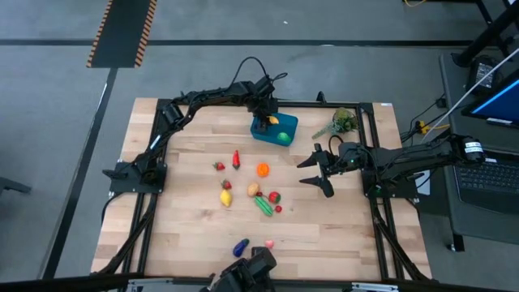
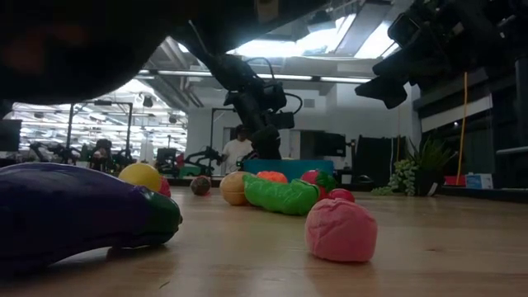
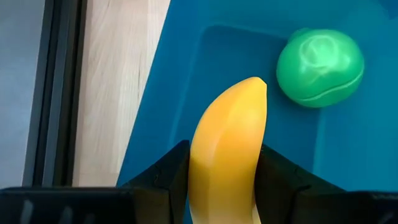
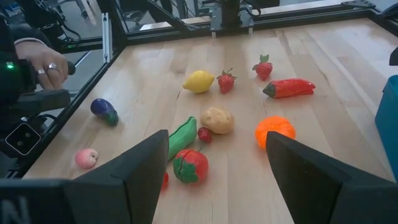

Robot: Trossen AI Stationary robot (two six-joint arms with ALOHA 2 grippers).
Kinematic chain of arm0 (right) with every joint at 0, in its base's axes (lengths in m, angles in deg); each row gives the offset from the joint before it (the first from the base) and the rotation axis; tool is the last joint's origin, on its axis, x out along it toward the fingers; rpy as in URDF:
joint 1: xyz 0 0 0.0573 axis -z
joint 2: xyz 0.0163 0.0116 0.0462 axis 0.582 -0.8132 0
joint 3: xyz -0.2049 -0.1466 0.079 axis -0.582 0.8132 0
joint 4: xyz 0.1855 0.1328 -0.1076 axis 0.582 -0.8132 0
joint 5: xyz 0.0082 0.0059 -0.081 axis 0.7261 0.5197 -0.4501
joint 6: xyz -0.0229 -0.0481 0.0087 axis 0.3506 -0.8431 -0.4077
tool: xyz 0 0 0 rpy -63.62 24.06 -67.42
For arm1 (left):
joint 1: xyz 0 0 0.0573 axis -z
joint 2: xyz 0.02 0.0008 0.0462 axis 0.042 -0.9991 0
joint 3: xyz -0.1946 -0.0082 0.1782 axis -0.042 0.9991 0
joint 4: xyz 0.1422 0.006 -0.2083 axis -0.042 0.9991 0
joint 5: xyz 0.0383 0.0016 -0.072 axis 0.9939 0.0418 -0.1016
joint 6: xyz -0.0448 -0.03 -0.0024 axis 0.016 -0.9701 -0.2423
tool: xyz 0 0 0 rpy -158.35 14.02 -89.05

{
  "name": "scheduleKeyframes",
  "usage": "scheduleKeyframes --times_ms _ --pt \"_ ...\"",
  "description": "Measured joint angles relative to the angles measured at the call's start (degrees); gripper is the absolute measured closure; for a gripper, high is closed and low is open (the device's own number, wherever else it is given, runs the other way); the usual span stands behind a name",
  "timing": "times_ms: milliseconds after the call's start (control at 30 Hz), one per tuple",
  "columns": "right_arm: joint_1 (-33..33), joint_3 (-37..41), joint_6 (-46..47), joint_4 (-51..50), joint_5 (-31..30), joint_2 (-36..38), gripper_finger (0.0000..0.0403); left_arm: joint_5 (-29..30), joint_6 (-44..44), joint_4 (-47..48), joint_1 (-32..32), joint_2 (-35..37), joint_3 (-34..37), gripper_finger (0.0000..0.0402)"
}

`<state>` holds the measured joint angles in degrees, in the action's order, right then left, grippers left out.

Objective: Pick and placing Produce into tupperware
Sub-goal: Put the yellow banana into the blue bin, then put the bottom red strawberry into the blue bin

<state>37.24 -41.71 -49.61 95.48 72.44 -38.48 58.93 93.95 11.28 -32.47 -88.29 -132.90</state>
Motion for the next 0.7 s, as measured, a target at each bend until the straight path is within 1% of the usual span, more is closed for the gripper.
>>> scheduleKeyframes --times_ms 67,200,300,400,467,567,700 --pt "0.00 0.00 0.02 0.00 0.00 0.00 0.0131 1.11 -0.16 0.26 0.02 0.00 0.00 0.0267" --pt "0.00 0.00 0.03 0.00 0.00 0.00 0.0131 3.67 -2.35 0.19 0.02 0.07 0.00 0.0212" --pt "0.00 0.00 0.04 0.00 0.00 0.00 0.0131 3.99 -2.73 0.19 0.02 0.09 0.00 0.0186" --pt "0.00 0.00 0.04 0.00 0.00 0.00 0.0131 3.96 -2.75 0.01 0.21 0.30 -0.17 0.0179" --pt "0.00 0.00 0.04 -0.01 0.00 0.00 0.0131 3.99 -2.77 1.84 0.39 0.31 -1.75 0.0180" --pt "0.00 0.00 0.04 -0.02 0.00 0.00 0.0131 3.97 -2.97 5.72 0.77 0.33 -6.00 0.0184" --pt "0.00 0.00 -0.42 -0.02 0.00 0.00 0.0131 3.59 -3.07 14.22 1.78 0.35 -13.68 0.0189"
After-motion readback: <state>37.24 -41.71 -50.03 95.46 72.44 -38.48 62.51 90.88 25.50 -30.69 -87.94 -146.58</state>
